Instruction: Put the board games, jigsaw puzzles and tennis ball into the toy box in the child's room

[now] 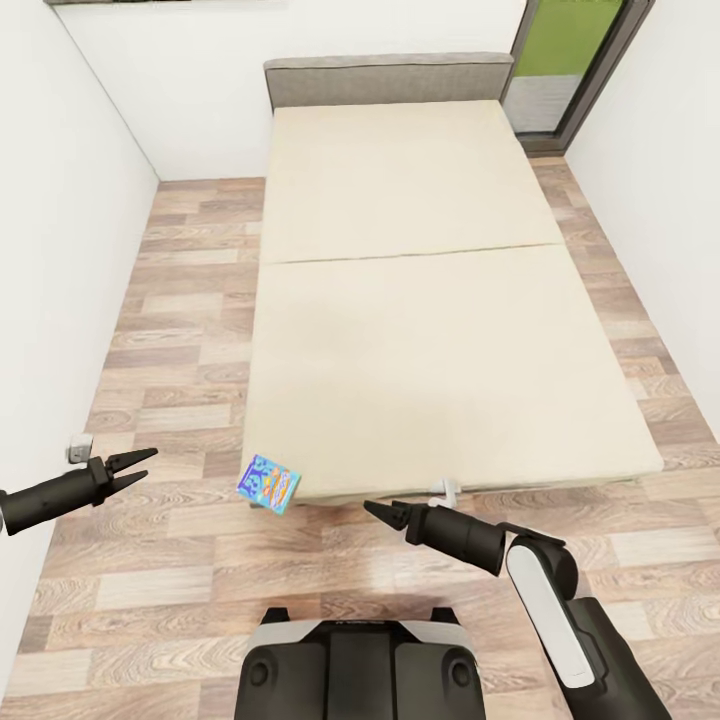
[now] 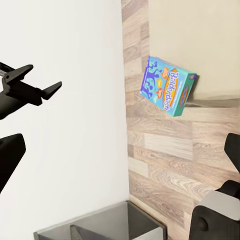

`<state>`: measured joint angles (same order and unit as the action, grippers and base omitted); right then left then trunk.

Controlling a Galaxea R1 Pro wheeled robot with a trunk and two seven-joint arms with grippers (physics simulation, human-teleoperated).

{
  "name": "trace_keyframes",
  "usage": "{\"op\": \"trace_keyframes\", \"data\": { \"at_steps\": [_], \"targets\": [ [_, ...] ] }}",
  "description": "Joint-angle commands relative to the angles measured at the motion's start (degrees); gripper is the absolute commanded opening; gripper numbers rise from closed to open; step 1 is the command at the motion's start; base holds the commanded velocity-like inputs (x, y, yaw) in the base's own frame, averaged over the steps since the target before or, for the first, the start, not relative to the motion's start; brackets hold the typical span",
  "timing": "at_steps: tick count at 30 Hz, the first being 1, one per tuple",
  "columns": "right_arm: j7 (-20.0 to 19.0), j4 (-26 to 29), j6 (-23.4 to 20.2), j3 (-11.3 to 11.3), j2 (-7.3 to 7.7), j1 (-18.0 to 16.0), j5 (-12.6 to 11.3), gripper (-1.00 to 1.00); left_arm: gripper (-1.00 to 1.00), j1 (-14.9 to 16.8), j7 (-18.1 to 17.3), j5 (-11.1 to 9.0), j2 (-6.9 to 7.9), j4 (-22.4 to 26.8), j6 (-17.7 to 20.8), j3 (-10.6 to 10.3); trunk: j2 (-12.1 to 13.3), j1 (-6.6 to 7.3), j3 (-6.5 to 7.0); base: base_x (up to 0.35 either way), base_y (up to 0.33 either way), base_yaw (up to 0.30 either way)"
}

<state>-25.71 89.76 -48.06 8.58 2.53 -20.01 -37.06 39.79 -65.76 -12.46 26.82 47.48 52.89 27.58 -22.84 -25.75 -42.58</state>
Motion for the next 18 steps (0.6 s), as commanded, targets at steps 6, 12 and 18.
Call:
{"op": "trace_keyframes", "data": {
  "at_steps": [6, 12, 18],
  "targets": [
    [-0.13, -0.54, -0.20, 0.10, 0.02, -0.03, 0.11, 1.00, 1.00, -0.01, -0.39, -0.04, 0.07, -0.02, 0.30, 0.11, -0.08, -0.04, 0.51, 0.000, 0.000, 0.029],
    [-0.15, -0.63, -0.20, -0.06, 0.07, -0.03, 0.14, 1.00, 1.00, -0.11, -0.41, 0.00, -0.01, -0.02, 0.30, 0.11, -0.08, -0.04, 1.07, -0.025, 0.000, 0.065],
    [-0.17, -0.63, -0.20, -0.20, 0.12, -0.03, 0.14, 1.00, 1.00, -0.14, -0.42, 0.00, -0.08, -0.02, 0.22, 0.15, -0.08, -0.04, 1.63, -0.011, 0.000, 0.070]
  ]
}}
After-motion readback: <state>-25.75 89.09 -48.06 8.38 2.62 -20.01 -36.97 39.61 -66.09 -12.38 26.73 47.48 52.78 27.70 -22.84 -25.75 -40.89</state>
